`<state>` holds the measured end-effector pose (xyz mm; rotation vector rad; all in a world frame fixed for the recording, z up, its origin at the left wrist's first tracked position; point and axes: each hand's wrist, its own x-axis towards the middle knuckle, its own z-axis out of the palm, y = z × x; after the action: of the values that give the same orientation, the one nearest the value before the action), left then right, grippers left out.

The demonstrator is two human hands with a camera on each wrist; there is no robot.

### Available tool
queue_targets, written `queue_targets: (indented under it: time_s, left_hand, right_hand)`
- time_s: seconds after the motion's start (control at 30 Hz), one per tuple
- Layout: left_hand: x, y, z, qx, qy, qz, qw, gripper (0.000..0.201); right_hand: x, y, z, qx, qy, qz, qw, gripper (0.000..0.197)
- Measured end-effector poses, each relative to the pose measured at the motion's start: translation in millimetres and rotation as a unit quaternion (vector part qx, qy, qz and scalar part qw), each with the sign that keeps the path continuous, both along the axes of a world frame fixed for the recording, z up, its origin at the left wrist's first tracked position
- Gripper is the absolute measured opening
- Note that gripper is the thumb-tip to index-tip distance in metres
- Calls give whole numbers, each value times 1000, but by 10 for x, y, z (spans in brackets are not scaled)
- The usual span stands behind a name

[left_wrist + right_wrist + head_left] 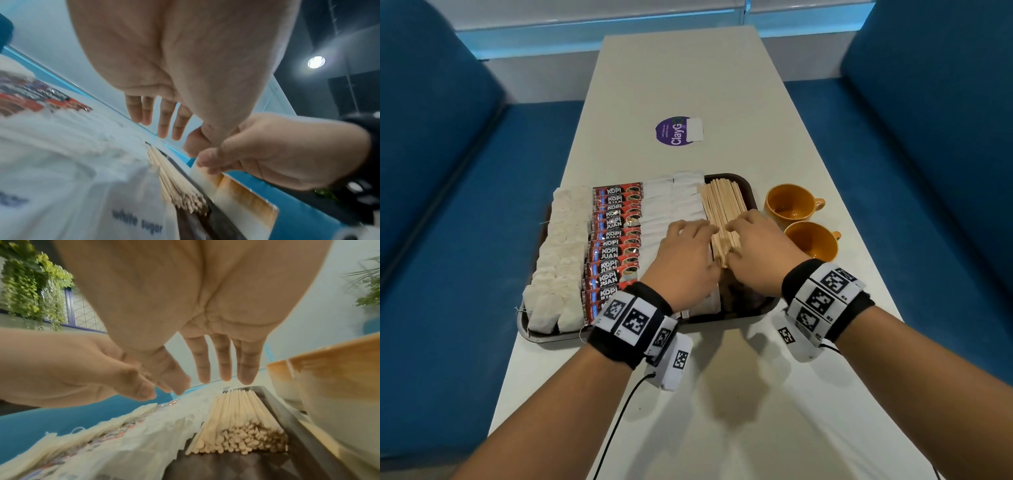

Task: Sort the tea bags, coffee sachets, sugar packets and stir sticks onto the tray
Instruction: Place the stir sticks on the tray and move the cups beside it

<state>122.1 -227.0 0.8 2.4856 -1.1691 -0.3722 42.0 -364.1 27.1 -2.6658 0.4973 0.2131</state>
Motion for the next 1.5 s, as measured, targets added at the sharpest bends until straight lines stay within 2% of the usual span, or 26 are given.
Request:
queue_targets:
  time_s: [0.13, 0.23, 0.4, 0.6, 0.7, 0.83, 1.07, 1.5]
  left_hand:
    - [11, 475, 206, -119, -2, 43, 992, 26]
    - [3, 949, 223, -184, -25, 96, 978, 20]
    - [-64, 1703, 16, -171, -55, 170, 969, 23]
    - [-45, 2179, -407, -80, -58, 193, 976, 24]
    - [-41, 2241, -470, -70, -62, 206, 974, 24]
    - [-15, 2235, -428, -86, -63, 230, 967, 15]
    - [101, 2196, -358, -76, -26, 255, 963, 8]
    - [844, 1807, -251, -8, -48, 264, 963, 3]
  right_hand:
    - [-316, 19, 112, 46, -69, -8, 996, 32]
    - [-547, 35, 93, 61, -79, -14, 995, 21]
    - [-822, 132, -43, 70, -80, -19, 994, 18]
    - [-848, 235, -248, 43, -54, -24, 997, 22]
    - [-816, 244, -304, 20, -28, -11, 999, 23]
    - [-785, 257, -306, 2, -18, -8, 1000, 20]
    - [-601, 267, -243, 17, 25, -39, 999, 16]
    - [114, 102, -246, -30, 24, -60, 997, 16]
